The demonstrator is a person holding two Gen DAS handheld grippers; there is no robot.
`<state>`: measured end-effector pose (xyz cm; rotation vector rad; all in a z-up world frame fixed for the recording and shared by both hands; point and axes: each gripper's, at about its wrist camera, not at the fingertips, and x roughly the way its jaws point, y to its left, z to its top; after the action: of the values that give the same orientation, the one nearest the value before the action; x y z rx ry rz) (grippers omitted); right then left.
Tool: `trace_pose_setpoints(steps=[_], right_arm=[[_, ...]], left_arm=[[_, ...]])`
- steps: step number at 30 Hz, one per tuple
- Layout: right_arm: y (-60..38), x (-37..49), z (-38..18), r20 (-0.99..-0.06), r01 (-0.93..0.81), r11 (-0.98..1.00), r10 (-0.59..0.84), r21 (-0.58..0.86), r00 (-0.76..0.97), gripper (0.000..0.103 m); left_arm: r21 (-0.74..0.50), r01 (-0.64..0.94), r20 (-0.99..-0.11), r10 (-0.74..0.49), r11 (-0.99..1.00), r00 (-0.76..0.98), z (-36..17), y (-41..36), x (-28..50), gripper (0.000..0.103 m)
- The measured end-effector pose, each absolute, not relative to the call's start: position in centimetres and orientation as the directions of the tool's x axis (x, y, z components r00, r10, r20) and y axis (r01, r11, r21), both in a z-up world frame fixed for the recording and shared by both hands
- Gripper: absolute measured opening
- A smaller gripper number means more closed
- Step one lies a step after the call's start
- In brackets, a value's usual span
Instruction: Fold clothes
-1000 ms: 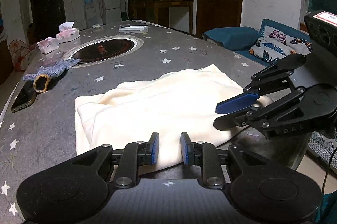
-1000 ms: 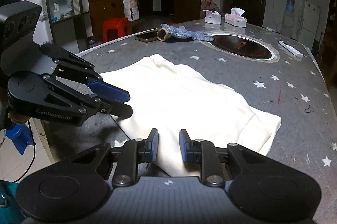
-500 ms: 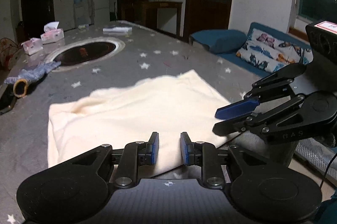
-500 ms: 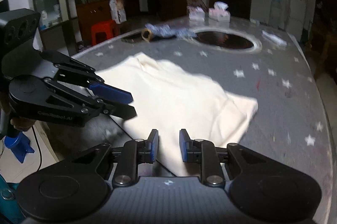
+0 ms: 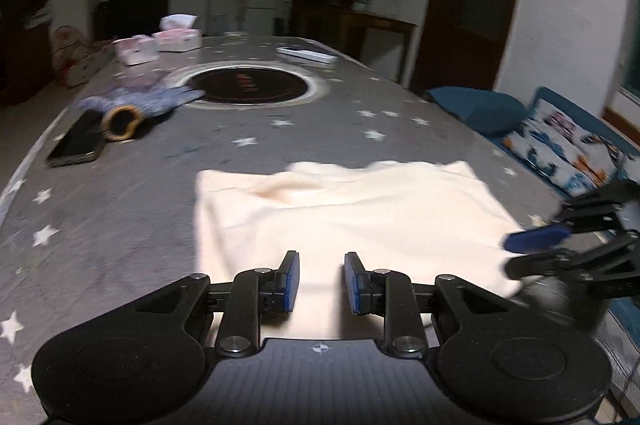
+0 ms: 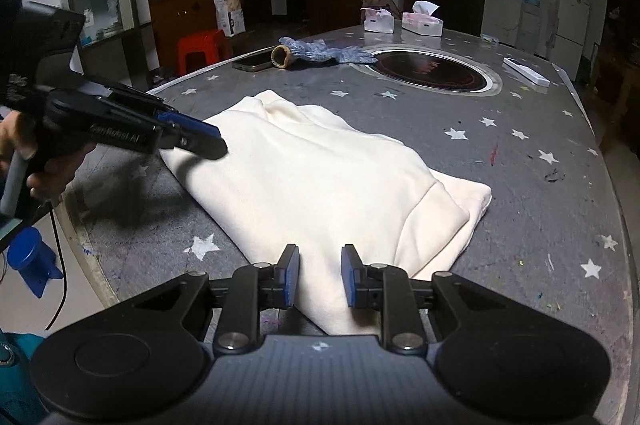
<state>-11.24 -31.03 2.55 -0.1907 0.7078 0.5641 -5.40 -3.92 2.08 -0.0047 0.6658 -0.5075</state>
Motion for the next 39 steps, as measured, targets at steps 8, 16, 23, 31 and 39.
trace_pose_setpoints(steps=[8, 16, 23, 31, 39], right_arm=[[-31.1, -10.8, 2.8, -0.694, -0.586, 0.811, 0.415, -0.011, 0.588, 0.022], [-32.8, -11.3, 3.1, -0.724, -0.600, 0.799, 0.384, -0.050, 0.572, 0.023], [-33.6, -11.2, 4.3, -0.720, -0.599, 0.800, 0.402, -0.023, 0.565, 0.023], [-32.0, -8.2, 5.1, -0.698, -0.619, 0.785, 0.454, 0.020, 0.553, 0.023], [-27.9, -3.7, 5.4, -0.676, -0.669, 0.741, 0.521, 0.056, 0.521, 0.023]], left_arm=[[-0.274, 0.407, -0.589, -0.486, 0.872, 0.645, 1.4, -2.7, -5.2, 0.027], [-0.366, 0.391, -0.593, -0.536, 0.844, 0.601, 1.2, -3.3, -7.3, 0.027], [-0.301, 0.453, -0.583, -0.538, 0.839, 0.609, 3.2, -4.8, -6.8, 0.030], [-0.253, 0.433, -0.616, -0.489, 0.865, 0.617, 2.2, -5.4, -3.3, 0.031], [-0.278, 0.418, -0.591, -0.497, 0.865, 0.636, 2.1, -3.7, -3.9, 0.032]])
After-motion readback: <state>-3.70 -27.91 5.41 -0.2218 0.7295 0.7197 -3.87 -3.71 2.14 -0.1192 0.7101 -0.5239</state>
